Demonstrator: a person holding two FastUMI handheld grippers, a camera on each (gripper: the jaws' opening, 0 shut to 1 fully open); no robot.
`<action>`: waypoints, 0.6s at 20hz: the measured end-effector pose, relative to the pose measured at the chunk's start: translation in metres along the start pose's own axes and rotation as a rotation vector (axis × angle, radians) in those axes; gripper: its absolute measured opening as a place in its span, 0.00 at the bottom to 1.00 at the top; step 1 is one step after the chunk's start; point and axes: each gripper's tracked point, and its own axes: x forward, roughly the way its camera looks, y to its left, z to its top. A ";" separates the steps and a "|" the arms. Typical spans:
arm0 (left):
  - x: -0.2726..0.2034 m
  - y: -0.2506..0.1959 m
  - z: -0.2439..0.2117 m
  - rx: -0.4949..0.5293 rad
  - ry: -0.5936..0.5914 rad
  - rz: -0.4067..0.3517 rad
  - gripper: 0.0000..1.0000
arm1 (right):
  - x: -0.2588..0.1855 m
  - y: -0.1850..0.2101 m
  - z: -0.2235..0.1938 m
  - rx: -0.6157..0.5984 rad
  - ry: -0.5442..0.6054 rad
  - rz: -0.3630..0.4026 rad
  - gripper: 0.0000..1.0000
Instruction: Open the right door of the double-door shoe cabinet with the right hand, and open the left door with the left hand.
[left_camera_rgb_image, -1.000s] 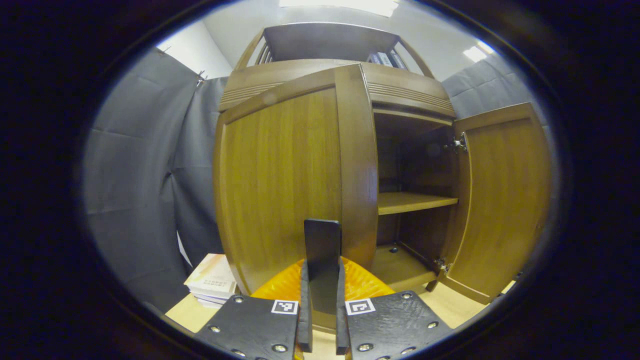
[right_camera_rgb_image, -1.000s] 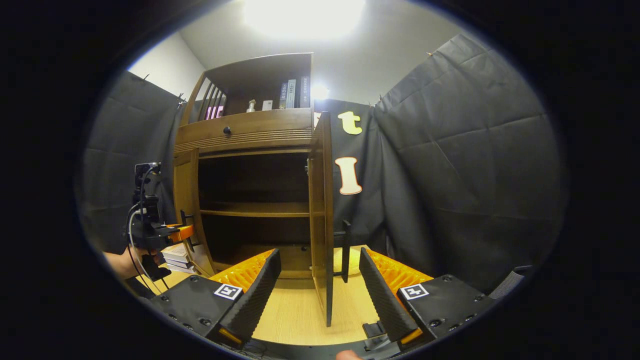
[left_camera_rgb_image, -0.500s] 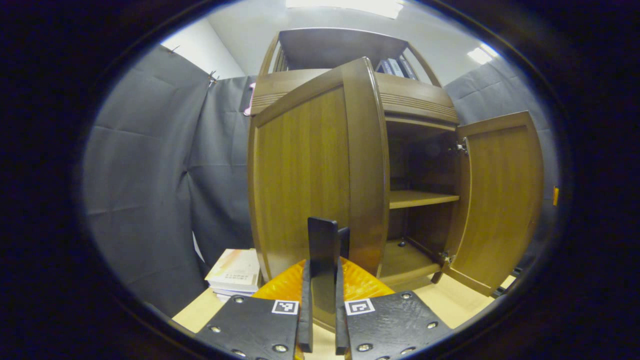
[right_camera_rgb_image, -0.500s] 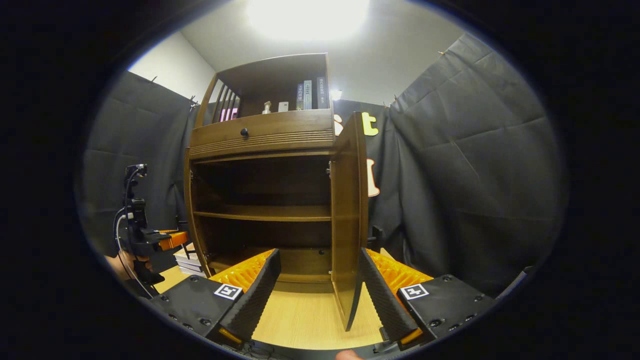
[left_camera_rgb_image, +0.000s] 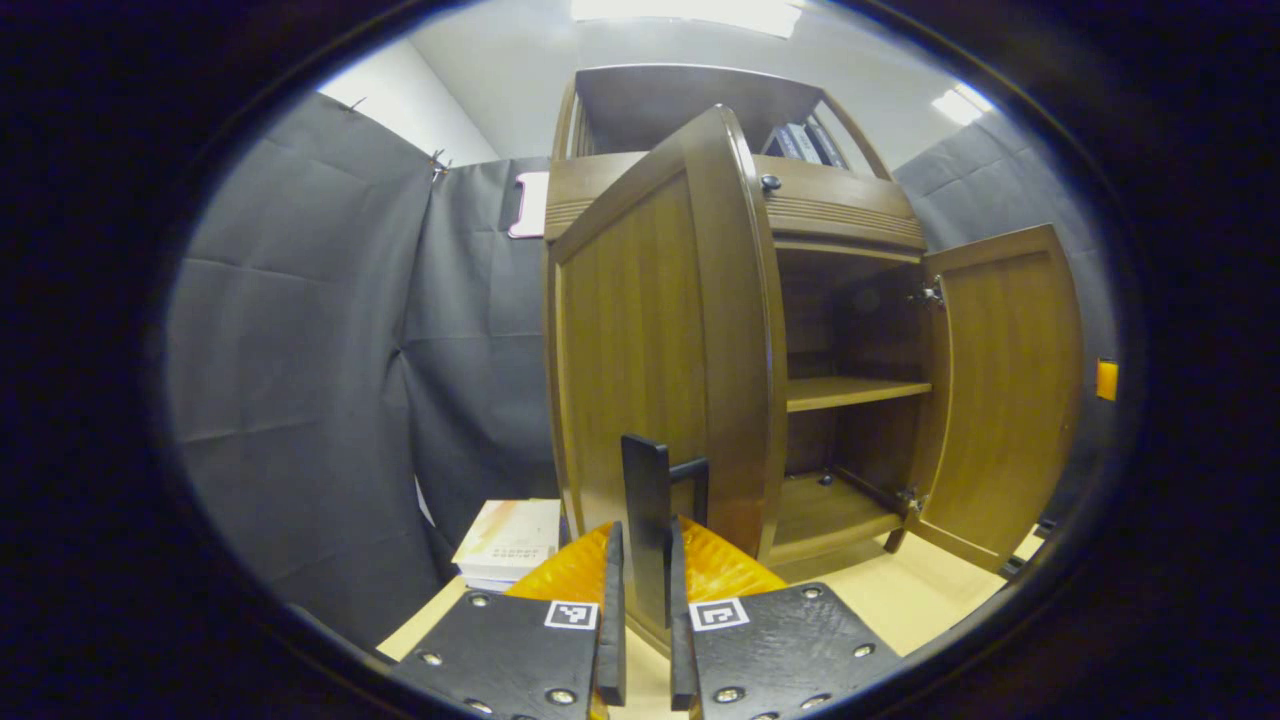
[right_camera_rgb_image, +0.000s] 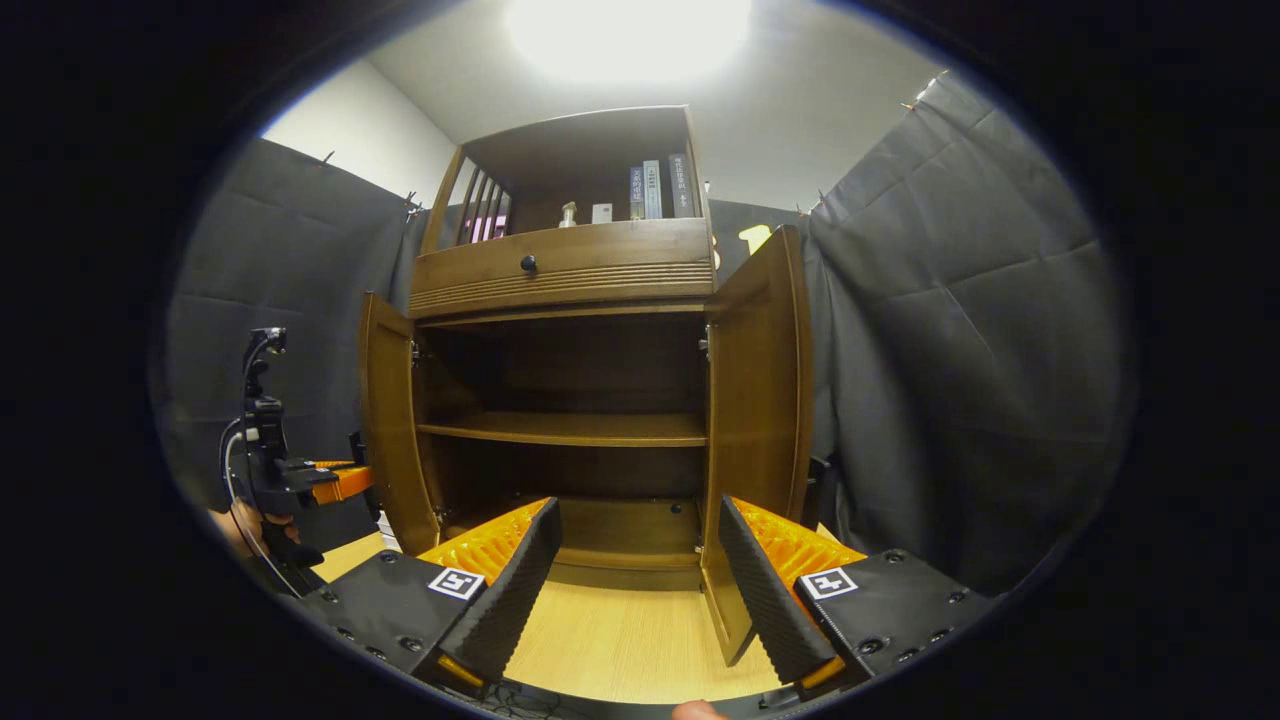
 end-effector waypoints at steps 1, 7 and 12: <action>-0.003 0.003 -0.003 0.003 -0.001 0.004 0.16 | 0.001 0.003 0.001 -0.001 0.000 0.005 0.99; -0.011 0.032 -0.006 0.010 0.004 0.031 0.16 | 0.008 0.020 0.003 -0.007 -0.004 0.036 0.99; -0.022 0.068 -0.006 0.025 -0.001 0.094 0.16 | 0.016 0.033 0.003 -0.008 -0.002 0.056 0.99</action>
